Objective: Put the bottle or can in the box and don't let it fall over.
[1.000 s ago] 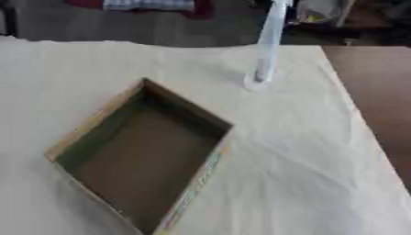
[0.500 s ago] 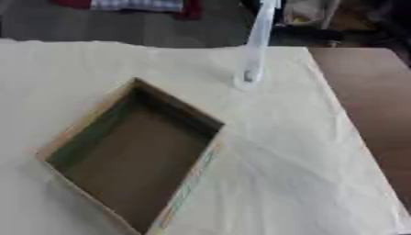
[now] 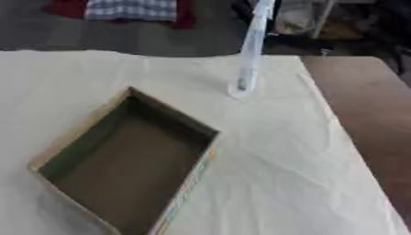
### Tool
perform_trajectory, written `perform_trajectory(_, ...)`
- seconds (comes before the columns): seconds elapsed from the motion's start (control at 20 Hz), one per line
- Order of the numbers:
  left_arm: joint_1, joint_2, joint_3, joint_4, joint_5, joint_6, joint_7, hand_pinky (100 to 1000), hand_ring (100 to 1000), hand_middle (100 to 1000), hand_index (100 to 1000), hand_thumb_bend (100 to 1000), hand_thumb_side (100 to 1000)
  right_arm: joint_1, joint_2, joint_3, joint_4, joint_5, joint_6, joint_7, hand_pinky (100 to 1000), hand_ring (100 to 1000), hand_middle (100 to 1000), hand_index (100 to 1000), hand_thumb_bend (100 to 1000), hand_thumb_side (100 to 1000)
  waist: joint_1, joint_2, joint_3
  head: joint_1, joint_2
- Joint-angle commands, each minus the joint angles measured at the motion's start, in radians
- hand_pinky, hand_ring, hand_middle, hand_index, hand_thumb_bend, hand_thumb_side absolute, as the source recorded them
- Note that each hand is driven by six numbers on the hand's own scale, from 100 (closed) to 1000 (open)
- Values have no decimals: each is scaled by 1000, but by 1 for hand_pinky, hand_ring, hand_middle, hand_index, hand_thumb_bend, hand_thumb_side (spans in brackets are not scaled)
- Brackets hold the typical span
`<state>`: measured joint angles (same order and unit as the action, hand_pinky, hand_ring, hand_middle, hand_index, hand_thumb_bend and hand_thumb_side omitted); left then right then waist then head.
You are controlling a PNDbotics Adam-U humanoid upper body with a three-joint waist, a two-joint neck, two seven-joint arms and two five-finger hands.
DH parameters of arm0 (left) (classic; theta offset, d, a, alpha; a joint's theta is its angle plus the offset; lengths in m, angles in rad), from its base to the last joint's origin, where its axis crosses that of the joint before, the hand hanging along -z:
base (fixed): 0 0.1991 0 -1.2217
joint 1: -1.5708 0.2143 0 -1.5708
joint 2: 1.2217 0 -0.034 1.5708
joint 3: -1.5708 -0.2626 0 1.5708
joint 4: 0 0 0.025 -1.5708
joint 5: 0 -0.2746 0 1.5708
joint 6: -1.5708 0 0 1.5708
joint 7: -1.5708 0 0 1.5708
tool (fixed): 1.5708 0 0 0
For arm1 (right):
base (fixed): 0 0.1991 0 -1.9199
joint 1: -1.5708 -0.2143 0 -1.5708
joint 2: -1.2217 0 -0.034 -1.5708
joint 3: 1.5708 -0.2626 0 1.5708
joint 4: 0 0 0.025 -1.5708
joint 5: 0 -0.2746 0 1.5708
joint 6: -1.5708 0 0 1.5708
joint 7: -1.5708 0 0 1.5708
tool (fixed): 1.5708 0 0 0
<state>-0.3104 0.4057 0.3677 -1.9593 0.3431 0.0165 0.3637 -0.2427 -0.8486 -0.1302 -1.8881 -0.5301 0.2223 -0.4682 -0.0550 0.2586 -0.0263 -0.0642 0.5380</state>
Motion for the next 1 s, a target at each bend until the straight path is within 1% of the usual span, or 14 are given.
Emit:
perform_trajectory(0.05, -5, 35, 6, -12, -4, -2, 1, 1000, 1000, 1000, 748, 483, 549, -39, -89, 5, 68, -35, -9, 22, 989, 1000, 1000, 998, 100, 470, 3, -16, 0, -5, -39)
perform_trajectory(0.25, -7, 34, 5, -11, -4, -3, -2, 1000, 1000, 1000, 748, 482, 550, -100, -130, 34, 166, -59, -19, 60, 991, 1000, 1000, 1000, 100, 470, 4, -11, 4, -10, -49)
perform_trajectory(0.6, -10, 32, 1, -9, -4, -3, -9, 1000, 1000, 1000, 747, 480, 552, -218, -187, 91, 339, -57, -56, 156, 992, 1000, 1000, 1000, 100, 470, 2, -4, 15, -28, -31)
perform_trajectory(0.8, -13, 31, -2, -8, -3, -2, -13, 1000, 1000, 1000, 747, 479, 553, -287, -202, 123, 454, -49, -78, 208, 995, 1000, 1000, 1000, 100, 470, 0, 0, 22, -37, -28)
perform_trajectory(0.85, -14, 31, -3, -8, -3, -2, -15, 1000, 1000, 1000, 747, 478, 553, -305, -204, 131, 484, -46, -81, 222, 997, 1000, 1000, 1000, 100, 435, -1, 1, 24, -41, -27)
perform_trajectory(0.9, -16, 31, -4, -8, -3, -2, -17, 1000, 1000, 1000, 747, 479, 553, -322, -205, 139, 513, -40, -84, 235, 999, 1000, 1000, 1000, 100, 470, -2, 1, 27, -47, -26)
perform_trajectory(1.0, -18, 31, -5, -8, -2, -1, -19, 1000, 1000, 1000, 748, 480, 552, -351, -202, 152, 560, -22, -98, 263, 1000, 1000, 1000, 1000, 100, 470, -3, 2, 31, -57, -24)
